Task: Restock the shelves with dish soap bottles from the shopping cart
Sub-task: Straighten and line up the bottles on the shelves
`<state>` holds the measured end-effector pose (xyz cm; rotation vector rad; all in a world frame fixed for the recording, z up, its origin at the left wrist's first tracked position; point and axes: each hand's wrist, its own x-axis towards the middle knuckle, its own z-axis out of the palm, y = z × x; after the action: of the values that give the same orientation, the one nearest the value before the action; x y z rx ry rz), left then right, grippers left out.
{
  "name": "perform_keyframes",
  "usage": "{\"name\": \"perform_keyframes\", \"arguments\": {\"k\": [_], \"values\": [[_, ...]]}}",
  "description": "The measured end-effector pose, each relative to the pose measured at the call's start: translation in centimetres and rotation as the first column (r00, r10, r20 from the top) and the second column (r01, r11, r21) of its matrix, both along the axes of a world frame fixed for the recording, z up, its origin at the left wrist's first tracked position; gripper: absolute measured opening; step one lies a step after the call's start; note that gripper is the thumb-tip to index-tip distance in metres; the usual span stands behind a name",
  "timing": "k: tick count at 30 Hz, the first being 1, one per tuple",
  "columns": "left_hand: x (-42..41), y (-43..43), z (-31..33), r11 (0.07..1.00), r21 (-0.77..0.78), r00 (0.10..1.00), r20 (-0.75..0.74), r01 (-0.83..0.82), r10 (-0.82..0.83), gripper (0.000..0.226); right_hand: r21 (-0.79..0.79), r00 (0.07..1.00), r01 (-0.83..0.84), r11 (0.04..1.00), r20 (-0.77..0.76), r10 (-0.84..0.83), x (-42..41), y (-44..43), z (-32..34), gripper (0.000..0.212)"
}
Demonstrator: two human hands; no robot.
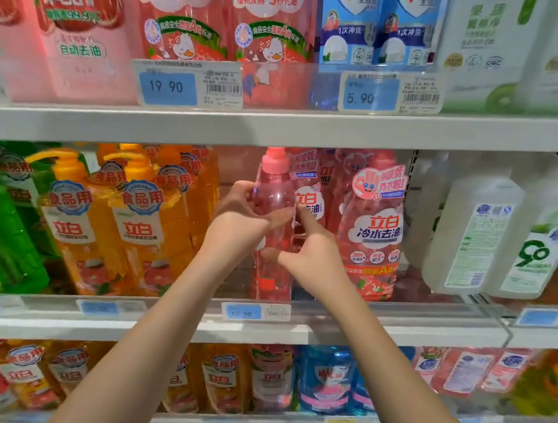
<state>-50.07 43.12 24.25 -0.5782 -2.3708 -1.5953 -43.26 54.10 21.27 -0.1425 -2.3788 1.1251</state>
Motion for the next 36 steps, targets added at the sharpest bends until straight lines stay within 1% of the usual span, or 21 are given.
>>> {"name": "perform_keyframes", "arguments": {"k": [2,3,4,5,7,8,9,11,13,15,17,18,21,22,24,26,28,30,32,34,36], "values": [[-0.2,-0.5,0.3,0.979,-0.136,0.988,-0.058,-0.149,0.142,0.066,0.002,0.997,-0.073,0.997,0.016,0.073,-0.3,0.0,0.1,0.078],[-0.2,-0.7,0.7,0.965,-0.197,0.985,-0.063,-0.172,0.163,0.067,0.032,0.996,-0.086,0.996,0.025,0.085,-0.5,0.0,0.2,0.076],[-0.3,-1.0,1.1,0.965,-0.226,0.991,-0.027,-0.133,0.13,0.065,0.065,0.996,-0.088,0.994,0.029,0.087,-0.6,-0.1,0.3,0.075],[-0.5,-1.5,1.4,0.98,-0.196,0.999,0.041,-0.026,0.035,0.062,0.088,0.996,-0.083,0.993,0.032,0.08,-0.6,-0.1,0.4,0.075],[-0.6,-2.5,1.7,0.965,-0.116,0.958,0.195,0.236,-0.211,0.064,0.141,0.999,-0.047,0.989,0.025,0.044,-0.2,0.0,0.4,0.073],[-0.7,-3.0,1.7,0.939,-0.16,0.938,0.221,0.305,-0.267,0.071,0.182,1.0,-0.003,0.983,0.001,0.003,0.3,0.2,0.3,0.067],[-0.9,-3.4,1.5,0.923,-0.222,0.937,0.224,0.316,-0.267,0.075,0.218,0.998,0.063,0.974,-0.043,-0.055,0.8,0.6,0.2,0.06],[-1.2,-3.5,1.3,0.929,-0.282,0.962,0.203,0.238,-0.185,0.067,0.221,0.974,0.207,0.953,-0.135,-0.18,2.0,1.9,-0.2,0.046],[-0.9,-2.4,0.8,0.961,-0.245,0.984,0.153,0.131,-0.095,0.058,0.141,0.944,0.301,0.943,-0.188,-0.273,2.8,3.5,-0.8,0.04],[-0.4,-1.1,0.1,0.982,-0.187,0.993,0.114,0.032,-0.01,0.059,0.077,0.925,0.337,0.938,-0.212,-0.315,3.3,4.6,-1.4,0.038],[-0.1,-0.5,-0.4,0.976,-0.215,0.996,0.07,-0.032,0.048,0.065,0.055,0.904,0.377,0.925,-0.241,-0.354,3.8,5.1,-1.9,0.039],[-0.3,-0.6,-0.6,0.971,-0.239,0.997,0.072,-0.013,0.031,0.071,0.048,0.888,0.415,0.909,-0.238,-0.393,4.1,5.3,-2.0,0.044],[-0.9,-1.8,-1.0,0.944,-0.245,0.955,0.249,0.221,-0.159,0.094,0.035,0.858,0.496,0.868,-0.175,-0.483,4.4,7.0,-2.6,0.069],[-0.9,-2.1,-1.4,0.927,-0.276,0.944,0.28,0.255,-0.176,0.097,0.028,0.859,0.501,0.865,-0.143,-0.492,4.4,7.8,-2.7,0.077],[-0.8,-2.2,-2.4,0.928,-0.323,0.963,0.246,0.186,-0.107,0.087,-0.024,0.895,0.442,0.897,-0.061,-0.443,4.2,9.0,-3.2,0.088],[-0.1,-1.6,-3.2,0.944,-0.321,0.984,0.176,0.082,-0.026,0.074,-0.141,0.934,0.354,0.924,0.014,-0.356,4.1,9.7,-3.5,0.081],[0.4,-0.8,-4.0,0.955,-0.297,0.992,0.127,0.026,0.012,0.069,-0.189,0.948,0.317,0.93,0.022,-0.318,4.1,10.1,-3.6,0.072],[0.7,0.1,-4.4,0.959,-0.28,0.989,0.125,-0.037,0.074,0.077,-0.192,0.955,0.295,0.936,0.032,-0.295,4.1,10.5,-3.6,0.071],[1.1,0.9,-4.6,0.95,-0.306,0.981,0.152,-0.07,0.122,0.084,-0.184,0.962,0.272,0.945,0.072,-0.263,4.1,10.8,-3.5,0.073],[1.4,1.6,-4.5,0.935,-0.347,0.975,0.172,-0.071,0.138,0.082,-0.179,0.96,0.273,0.945,0.108,-0.257,3.9,11.1,-3.7,0.077],[1.6,1.8,-4.4,0.923,-0.377,0.978,0.15,-0.079,0.145,0.08,-0.18,0.959,0.279,0.943,0.111,-0.262,3.9,11.3,-3.7,0.078]]}}
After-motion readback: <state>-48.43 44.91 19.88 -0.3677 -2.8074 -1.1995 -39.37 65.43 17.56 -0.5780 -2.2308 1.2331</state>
